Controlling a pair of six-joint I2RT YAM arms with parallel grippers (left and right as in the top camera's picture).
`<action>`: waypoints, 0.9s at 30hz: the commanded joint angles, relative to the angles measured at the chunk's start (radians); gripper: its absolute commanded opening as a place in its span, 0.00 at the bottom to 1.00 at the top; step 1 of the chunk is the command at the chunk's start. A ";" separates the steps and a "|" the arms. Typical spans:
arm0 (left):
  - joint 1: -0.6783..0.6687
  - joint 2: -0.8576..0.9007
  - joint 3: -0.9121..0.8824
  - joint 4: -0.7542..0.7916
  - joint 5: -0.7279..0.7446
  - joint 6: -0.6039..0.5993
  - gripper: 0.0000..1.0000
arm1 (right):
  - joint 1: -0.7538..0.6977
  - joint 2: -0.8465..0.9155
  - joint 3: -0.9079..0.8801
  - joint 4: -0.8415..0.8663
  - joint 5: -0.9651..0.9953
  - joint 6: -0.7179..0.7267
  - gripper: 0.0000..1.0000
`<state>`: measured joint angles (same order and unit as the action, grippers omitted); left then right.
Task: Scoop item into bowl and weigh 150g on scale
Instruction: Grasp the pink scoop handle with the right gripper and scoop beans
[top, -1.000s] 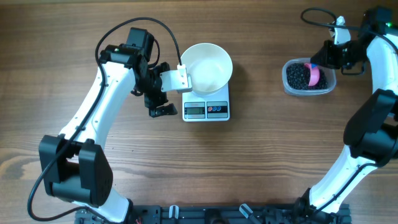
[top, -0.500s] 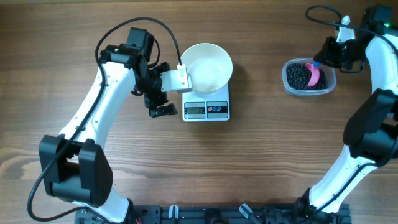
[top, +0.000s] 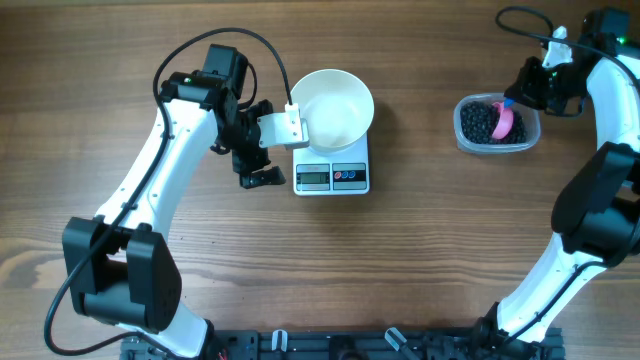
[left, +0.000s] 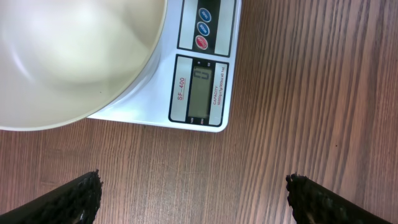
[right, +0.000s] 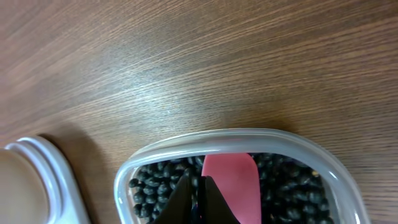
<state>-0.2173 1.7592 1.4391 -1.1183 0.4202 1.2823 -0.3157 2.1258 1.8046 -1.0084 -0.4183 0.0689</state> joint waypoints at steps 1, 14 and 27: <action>-0.003 0.005 -0.007 -0.003 0.024 0.019 1.00 | 0.008 0.026 -0.013 0.013 -0.077 0.051 0.04; -0.003 0.005 -0.007 -0.003 0.024 0.019 1.00 | -0.041 0.026 -0.013 0.011 -0.116 0.144 0.04; -0.003 0.005 -0.007 -0.003 0.024 0.019 1.00 | -0.181 0.026 -0.013 0.036 -0.365 0.035 0.04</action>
<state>-0.2173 1.7592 1.4391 -1.1183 0.4202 1.2823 -0.4637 2.1284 1.7824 -0.9787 -0.6613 0.1345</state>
